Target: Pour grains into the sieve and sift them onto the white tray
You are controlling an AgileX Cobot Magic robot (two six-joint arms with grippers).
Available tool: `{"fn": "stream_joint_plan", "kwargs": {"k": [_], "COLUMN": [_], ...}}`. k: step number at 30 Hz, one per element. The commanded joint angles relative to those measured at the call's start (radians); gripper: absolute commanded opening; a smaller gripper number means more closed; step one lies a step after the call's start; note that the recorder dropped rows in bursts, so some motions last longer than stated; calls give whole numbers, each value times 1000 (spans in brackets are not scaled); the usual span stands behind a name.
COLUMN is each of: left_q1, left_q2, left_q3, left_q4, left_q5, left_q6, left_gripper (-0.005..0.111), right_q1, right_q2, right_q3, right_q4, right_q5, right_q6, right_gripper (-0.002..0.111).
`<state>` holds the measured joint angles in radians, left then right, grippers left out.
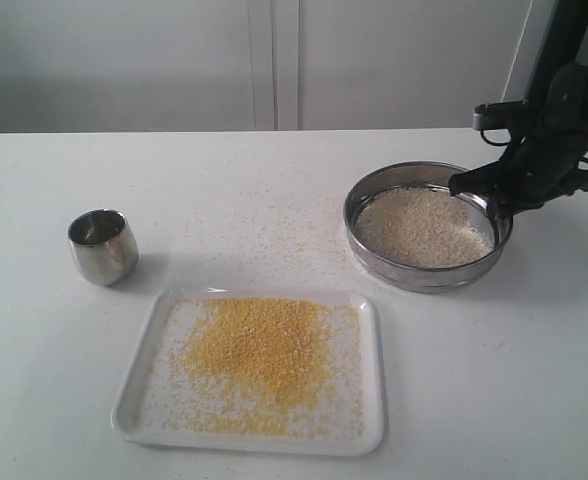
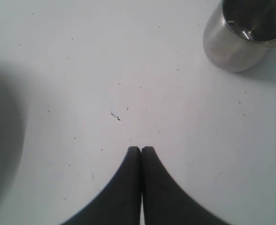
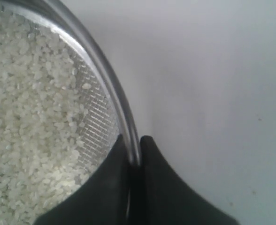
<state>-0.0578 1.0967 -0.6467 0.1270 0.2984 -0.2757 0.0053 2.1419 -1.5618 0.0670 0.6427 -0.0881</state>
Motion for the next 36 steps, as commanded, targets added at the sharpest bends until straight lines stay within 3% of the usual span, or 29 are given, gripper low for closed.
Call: {"fn": "stream_joint_plan", "kwargs": {"k": [1,9,16,19,31,36], "left_q1": [3,3,3,3,3,3], "left_q2": [-8,-8,-8,-8,-8,-8], "left_q3": [8,8,8,8,8,8], "left_q4": [0,0,0,0,0,0], "left_q5": [8,8,8,8,8,8], "left_q6": [-4,-4,-4,-4,-4,-4], "left_gripper": [0,0,0,0,0,0], "right_q1": [-6,-6,-6,-6,-6,-6], "right_q2": [7,44,45,43,-38,-111], "right_q3": [-12,-12,-12,-12,-13,-13], "right_q4": [14,10,10,10,-1,-4], "right_q5": [-43,-49,-62,-62,-62,-80], "right_q6": [15,15,15,15,1,-9], "right_gripper": [0,5,36,43,44,34]}}
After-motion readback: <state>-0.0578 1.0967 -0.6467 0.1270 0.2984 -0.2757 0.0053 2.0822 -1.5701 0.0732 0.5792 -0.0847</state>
